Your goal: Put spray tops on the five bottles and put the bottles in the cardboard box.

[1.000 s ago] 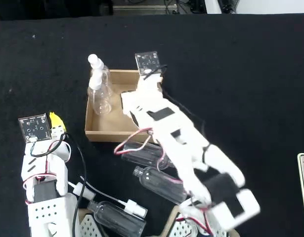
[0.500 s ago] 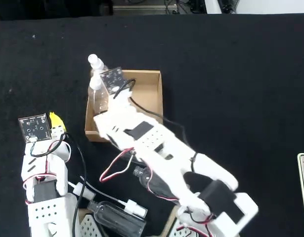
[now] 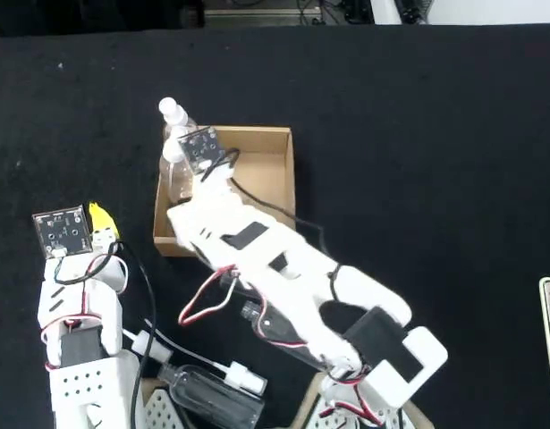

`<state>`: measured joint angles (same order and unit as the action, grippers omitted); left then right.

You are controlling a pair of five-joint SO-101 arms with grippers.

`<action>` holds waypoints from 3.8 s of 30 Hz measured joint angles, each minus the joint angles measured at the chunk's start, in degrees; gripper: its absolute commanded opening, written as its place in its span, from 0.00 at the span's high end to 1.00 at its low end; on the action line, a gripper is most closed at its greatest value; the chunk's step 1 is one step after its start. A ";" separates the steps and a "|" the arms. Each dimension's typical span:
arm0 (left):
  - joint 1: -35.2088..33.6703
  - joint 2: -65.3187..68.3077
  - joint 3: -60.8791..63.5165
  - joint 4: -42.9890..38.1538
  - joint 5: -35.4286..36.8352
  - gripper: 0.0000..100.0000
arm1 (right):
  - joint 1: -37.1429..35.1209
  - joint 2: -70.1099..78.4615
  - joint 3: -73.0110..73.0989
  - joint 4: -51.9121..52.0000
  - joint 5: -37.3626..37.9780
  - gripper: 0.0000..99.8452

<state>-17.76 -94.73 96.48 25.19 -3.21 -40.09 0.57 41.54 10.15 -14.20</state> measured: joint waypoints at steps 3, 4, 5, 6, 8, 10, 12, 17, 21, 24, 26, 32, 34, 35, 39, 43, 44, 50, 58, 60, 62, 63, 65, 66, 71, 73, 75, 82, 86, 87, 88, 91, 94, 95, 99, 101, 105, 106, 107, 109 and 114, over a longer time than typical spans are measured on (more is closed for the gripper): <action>0.00 0.00 0.00 0.00 0.00 0.97 | 0.53 0.00 0.00 0.00 0.00 0.99; 0.00 0.00 0.00 0.00 0.00 0.97 | 0.44 0.00 0.00 0.00 0.00 0.99; 0.00 0.00 0.00 0.00 0.00 0.97 | 0.44 0.00 0.00 0.00 0.00 0.99; 0.00 0.00 0.00 0.00 0.00 0.97 | 0.44 0.00 0.00 0.00 0.00 0.99; 0.00 0.00 0.00 0.00 0.00 0.97 | 0.44 0.00 0.00 0.00 0.00 0.99; 0.00 0.00 0.00 0.00 0.00 0.97 | 0.44 0.00 0.00 0.00 0.00 0.99; 0.00 0.00 0.00 0.00 0.00 0.97 | 0.44 0.00 0.00 -0.44 0.00 0.99; 0.00 0.00 0.00 0.00 0.00 0.97 | 0.44 0.00 0.00 -3.08 0.00 0.99; 0.00 0.00 0.00 0.00 0.00 0.97 | 0.44 0.00 0.00 -3.34 0.00 0.99; 0.00 0.00 0.00 0.00 0.00 0.97 | 0.44 0.00 0.00 -3.34 0.00 0.99; 0.00 0.00 0.00 0.00 0.00 0.97 | 0.44 0.00 0.00 -3.34 0.00 0.99; 0.00 0.00 0.00 0.00 0.00 0.97 | 0.70 0.00 0.35 -3.34 0.00 0.99; 0.00 0.00 0.00 0.00 0.00 0.97 | 1.58 0.00 0.70 -2.64 0.00 0.99; 0.00 0.00 0.00 0.00 0.00 0.97 | 2.02 -0.18 0.70 -1.76 0.00 0.99; 0.00 0.00 0.00 0.00 0.00 0.97 | 3.69 -6.15 0.70 5.89 0.00 0.98; 0.00 0.00 0.00 0.00 0.00 0.97 | 5.36 -14.95 0.70 16.09 2.37 0.89; 0.00 0.00 0.00 0.00 0.00 0.97 | 5.80 -16.88 0.70 18.37 4.04 0.86; 0.00 0.00 0.00 0.00 0.00 0.97 | 12.04 -24.44 -0.35 30.07 10.11 0.85; 0.00 0.00 0.00 0.00 0.00 0.97 | 29.80 -23.65 -12.66 46.68 11.08 0.85; 0.00 0.00 0.00 0.00 0.00 0.97 | 31.38 -21.63 -13.98 48.00 11.08 0.85; 0.00 0.00 0.00 0.00 0.00 0.97 | 31.38 -19.08 -14.24 48.18 11.16 0.85; 0.00 0.00 0.00 0.00 0.00 0.97 | 31.38 -17.85 -14.24 48.09 11.16 0.85; 0.00 0.00 0.00 0.00 0.00 0.97 | 31.38 -14.86 -14.24 47.03 11.16 0.85; 0.00 0.00 0.00 0.00 0.00 0.97 | 31.38 -13.45 -14.24 46.33 11.16 0.85; 0.09 0.00 0.00 0.00 0.00 0.97 | 31.38 -8.44 -14.24 43.25 11.08 0.85; 0.26 0.00 0.00 0.00 0.00 0.97 | 31.38 -8.00 -14.24 42.73 11.08 0.85; 0.18 0.00 0.00 0.00 0.00 0.97 | 31.38 -8.00 -14.24 42.64 11.08 0.85; 0.18 0.00 0.00 0.00 0.00 0.97 | 28.92 -8.18 -14.24 42.55 11.08 0.85; 0.18 0.00 0.00 0.00 0.00 0.97 | 26.64 -8.18 -14.24 41.14 9.32 0.85; 0.18 0.00 0.00 0.00 0.00 0.97 | 26.55 -8.18 -14.24 40.18 9.14 0.85; 0.18 0.00 0.00 0.00 0.00 0.97 | 26.55 -8.18 -14.24 38.77 8.97 0.85; 0.18 0.00 0.00 0.00 0.00 0.97 | 26.55 -7.56 -12.75 34.46 8.97 0.85; 0.18 0.00 0.00 0.00 0.00 0.97 | 26.46 -4.92 -9.85 29.71 8.97 0.86; 0.18 0.00 0.00 0.00 0.00 0.97 | 26.37 -4.40 -9.32 28.31 8.97 0.86; 0.18 0.00 0.00 0.00 0.00 0.97 | 26.37 -2.90 -8.62 25.23 8.97 0.86; 0.18 0.00 0.00 0.00 0.00 0.97 | 26.37 -2.11 -8.62 24.79 8.97 0.87; 0.18 0.00 0.00 0.00 0.00 0.97 | 26.37 -0.70 -8.62 24.62 10.29 0.92; 0.18 0.00 0.00 0.00 0.00 0.97 | 26.37 -0.26 -8.62 24.62 11.16 0.92; 0.18 0.00 0.00 0.00 0.00 0.97 | 26.37 0.18 -8.62 24.62 11.69 0.92; 0.18 0.00 0.00 0.00 0.00 0.97 | 26.37 0.53 -8.62 24.62 12.13 0.92; 0.18 0.00 0.00 0.00 0.00 0.97 | 26.37 0.97 -8.62 24.62 13.01 0.93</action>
<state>-17.58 -94.73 96.48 25.19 -3.21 -13.71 1.54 32.92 34.77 -1.19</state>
